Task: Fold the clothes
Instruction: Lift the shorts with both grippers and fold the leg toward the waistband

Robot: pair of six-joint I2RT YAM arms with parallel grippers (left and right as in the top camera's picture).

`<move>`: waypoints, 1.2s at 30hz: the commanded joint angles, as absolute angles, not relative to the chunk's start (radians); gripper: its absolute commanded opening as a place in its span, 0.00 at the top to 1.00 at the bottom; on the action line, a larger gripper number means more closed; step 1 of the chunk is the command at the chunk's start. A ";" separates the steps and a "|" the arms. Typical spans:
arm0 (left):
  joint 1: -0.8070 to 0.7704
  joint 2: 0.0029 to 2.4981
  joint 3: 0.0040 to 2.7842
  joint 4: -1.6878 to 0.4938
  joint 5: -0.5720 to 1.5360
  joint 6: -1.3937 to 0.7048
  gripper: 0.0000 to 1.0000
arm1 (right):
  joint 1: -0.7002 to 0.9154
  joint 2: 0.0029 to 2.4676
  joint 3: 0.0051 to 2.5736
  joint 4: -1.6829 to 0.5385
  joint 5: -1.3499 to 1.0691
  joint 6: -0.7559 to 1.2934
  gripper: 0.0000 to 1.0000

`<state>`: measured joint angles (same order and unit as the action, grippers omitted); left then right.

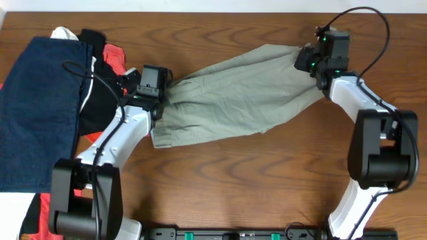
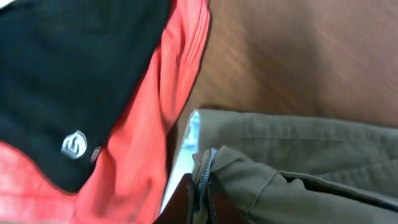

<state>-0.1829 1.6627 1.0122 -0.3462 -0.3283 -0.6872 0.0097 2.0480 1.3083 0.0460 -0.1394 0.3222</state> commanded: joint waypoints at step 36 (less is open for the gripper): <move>-0.108 1.517 1.045 -0.366 -0.322 -0.521 0.02 | -0.042 2.048 1.326 -0.394 -0.075 0.264 0.99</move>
<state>-0.1074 1.5097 1.0332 -0.3626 -0.3340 -0.5407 -0.0597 2.0655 1.3205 -0.3882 -0.1402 0.2455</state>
